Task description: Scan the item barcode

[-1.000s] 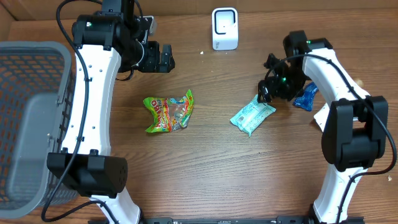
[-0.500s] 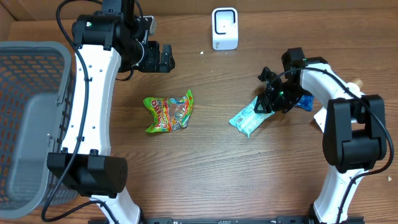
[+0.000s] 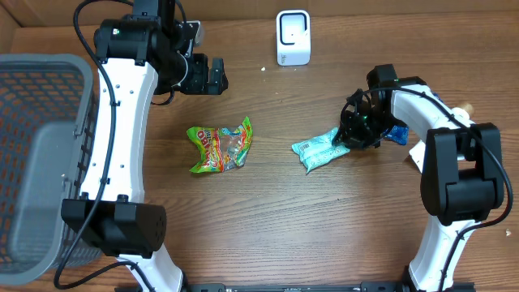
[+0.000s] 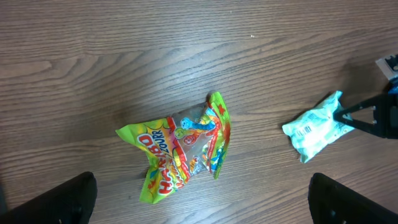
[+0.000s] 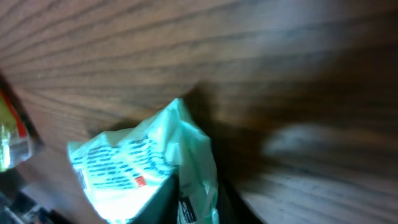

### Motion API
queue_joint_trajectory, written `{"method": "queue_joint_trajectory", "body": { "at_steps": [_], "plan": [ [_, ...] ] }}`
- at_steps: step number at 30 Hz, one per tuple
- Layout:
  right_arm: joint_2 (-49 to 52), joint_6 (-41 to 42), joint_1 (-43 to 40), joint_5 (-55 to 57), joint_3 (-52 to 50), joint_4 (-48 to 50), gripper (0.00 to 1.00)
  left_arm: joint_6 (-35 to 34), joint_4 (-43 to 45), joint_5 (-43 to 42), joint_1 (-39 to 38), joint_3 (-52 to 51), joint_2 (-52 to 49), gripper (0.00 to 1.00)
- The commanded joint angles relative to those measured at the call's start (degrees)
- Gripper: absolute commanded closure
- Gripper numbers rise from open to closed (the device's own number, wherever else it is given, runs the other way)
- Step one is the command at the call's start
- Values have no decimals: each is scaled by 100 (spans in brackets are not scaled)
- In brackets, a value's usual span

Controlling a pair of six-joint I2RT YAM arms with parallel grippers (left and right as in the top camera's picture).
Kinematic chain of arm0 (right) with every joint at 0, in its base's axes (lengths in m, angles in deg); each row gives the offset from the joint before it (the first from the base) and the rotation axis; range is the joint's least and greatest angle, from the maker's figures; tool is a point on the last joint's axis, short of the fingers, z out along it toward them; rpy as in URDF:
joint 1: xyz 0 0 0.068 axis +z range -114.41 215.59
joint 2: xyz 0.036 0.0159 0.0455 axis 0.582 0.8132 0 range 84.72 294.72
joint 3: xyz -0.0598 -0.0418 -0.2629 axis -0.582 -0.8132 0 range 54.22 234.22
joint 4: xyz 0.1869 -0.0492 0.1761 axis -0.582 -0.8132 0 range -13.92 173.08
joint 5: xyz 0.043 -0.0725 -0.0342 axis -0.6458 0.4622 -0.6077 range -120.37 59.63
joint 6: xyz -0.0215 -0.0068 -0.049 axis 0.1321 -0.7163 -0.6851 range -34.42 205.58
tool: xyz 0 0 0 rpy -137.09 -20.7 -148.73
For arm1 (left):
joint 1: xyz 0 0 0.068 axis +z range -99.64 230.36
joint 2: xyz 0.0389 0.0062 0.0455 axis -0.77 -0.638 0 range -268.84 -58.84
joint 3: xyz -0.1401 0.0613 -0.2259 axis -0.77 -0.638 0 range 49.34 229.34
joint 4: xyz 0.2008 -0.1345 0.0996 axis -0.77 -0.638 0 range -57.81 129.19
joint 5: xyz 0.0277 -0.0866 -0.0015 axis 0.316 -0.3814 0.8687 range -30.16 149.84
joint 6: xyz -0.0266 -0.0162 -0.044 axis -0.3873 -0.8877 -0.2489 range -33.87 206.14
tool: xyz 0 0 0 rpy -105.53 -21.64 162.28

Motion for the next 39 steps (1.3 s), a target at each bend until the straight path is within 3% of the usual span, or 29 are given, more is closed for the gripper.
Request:
{"method": "queue_joint_trajectory", "body": {
  "at_steps": [1,5,14,23,30,32,34,39],
  "plan": [
    [31,413,35,299,-90,136,64,109,0,15,-37,96,26,0],
    [31,-734,31,295,-90,116,47,109,0,15,-37,96,26,0],
    [31,-2881,48,125,-197,245,41,109,0,15,-37,96,26,0],
    [31,-3130,66,107,-212,614,38,109,0,15,-37,96,26,0],
    [31,-3088,63,63,-713,581,49,109,0,17,-37,96,26,0],
    [31,-3064,63,-22,-894,699,58,109,0,15,-37,96,26,0],
    [31,-2815,61,-46,-970,831,75,109,0,17,-37,96,26,0],
    [31,-1729,52,-50,-935,1062,96,109,0,15,-37,96,26,0]
  ]
}}
